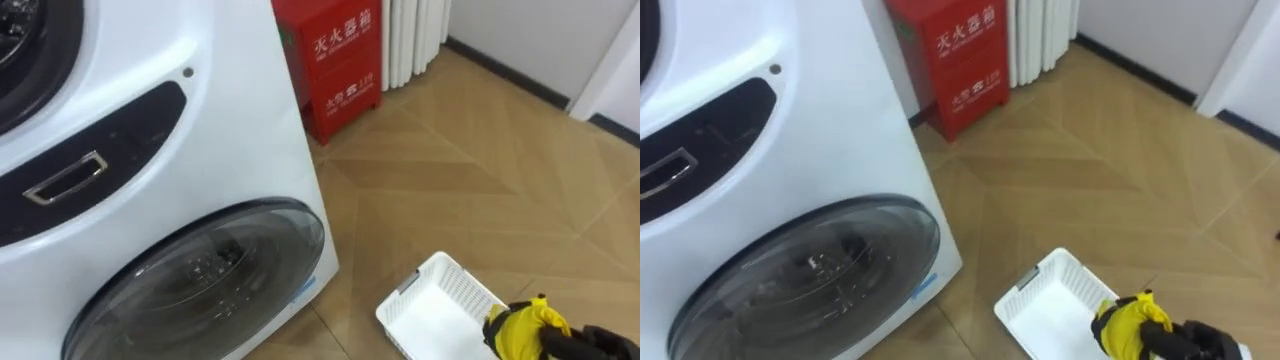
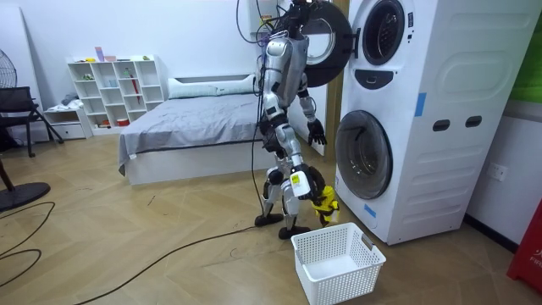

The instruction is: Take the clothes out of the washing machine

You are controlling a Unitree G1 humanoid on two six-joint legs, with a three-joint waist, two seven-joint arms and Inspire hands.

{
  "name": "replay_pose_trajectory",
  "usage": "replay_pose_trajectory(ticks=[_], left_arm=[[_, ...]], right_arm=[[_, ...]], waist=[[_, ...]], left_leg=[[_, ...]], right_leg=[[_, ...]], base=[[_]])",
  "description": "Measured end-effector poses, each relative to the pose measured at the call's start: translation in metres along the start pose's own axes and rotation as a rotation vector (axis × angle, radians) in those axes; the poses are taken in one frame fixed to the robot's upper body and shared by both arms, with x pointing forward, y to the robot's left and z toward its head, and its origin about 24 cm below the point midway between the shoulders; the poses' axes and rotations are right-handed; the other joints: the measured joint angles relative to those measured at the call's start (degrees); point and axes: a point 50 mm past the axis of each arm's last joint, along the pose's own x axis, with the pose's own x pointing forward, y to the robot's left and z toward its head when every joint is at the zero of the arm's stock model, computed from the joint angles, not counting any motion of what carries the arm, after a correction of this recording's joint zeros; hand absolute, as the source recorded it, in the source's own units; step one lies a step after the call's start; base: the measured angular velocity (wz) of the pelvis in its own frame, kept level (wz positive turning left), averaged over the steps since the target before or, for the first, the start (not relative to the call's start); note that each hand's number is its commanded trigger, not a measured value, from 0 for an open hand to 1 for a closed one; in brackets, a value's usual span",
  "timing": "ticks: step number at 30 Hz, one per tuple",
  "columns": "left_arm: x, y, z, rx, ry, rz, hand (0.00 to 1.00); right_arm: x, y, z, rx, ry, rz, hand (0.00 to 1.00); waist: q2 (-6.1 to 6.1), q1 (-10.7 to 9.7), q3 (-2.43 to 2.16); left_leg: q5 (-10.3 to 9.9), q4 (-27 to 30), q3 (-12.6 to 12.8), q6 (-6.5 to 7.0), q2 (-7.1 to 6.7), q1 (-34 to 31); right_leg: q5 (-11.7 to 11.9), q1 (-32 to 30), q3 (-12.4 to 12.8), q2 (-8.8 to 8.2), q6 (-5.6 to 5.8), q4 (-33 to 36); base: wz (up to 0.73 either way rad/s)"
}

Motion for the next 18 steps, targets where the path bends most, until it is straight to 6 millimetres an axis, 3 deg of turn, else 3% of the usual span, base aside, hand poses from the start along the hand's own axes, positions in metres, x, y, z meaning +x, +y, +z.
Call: replay_pose_trajectory(ticks=[3, 5, 9, 18], left_arm=[[0.001, -0.005, 0.005, -0.001, -0.008, -0.010, 0.00], [0.002, -0.006, 0.008, 0.016, -0.019, -0.017, 0.00], [0.001, -0.012, 0.006, 0.025, -0.016, -0.034, 0.00], [0.000, -0.012, 0.001, -0.003, 0.008, -0.036, 0.00]], right_arm=[[0.002, 0.003, 0.002, -0.008, -0.004, 0.001, 0.00], [0.003, 0.003, -0.001, -0.014, 0.007, -0.006, 0.00], [0.001, 0.007, -0.012, -0.033, 0.039, 0.006, 0.00], [0.000, 0.005, -0.018, 0.040, 0.072, -0.011, 0.00]], waist=[[0.85, 0.74, 0.00], [0.88, 1.47, 0.02], [0.91, 1.55, 0.05], [0.84, 1.57, 0.08]], left_leg=[[0.75, 0.56, -1.86, 0.07, -0.28, -1.12], [1.44, 0.46, -3.16, -0.05, -0.54, -1.25], [1.74, 0.49, -5.62, -0.14, -0.69, -1.69], [1.97, 0.48, -6.03, -0.44, -0.08, -1.84]], right_leg=[[0.00, -0.60, -0.09, -0.44, -0.11, 0.03], [-0.22, -0.59, -0.24, -0.76, 0.14, -0.03], [-0.59, -0.63, -0.65, -0.86, -0.47, 0.03], [-0.75, -0.60, -2.34, -1.23, -1.06, 0.07]], base=[[0.10], [0.11], [0.07], [0.09]])
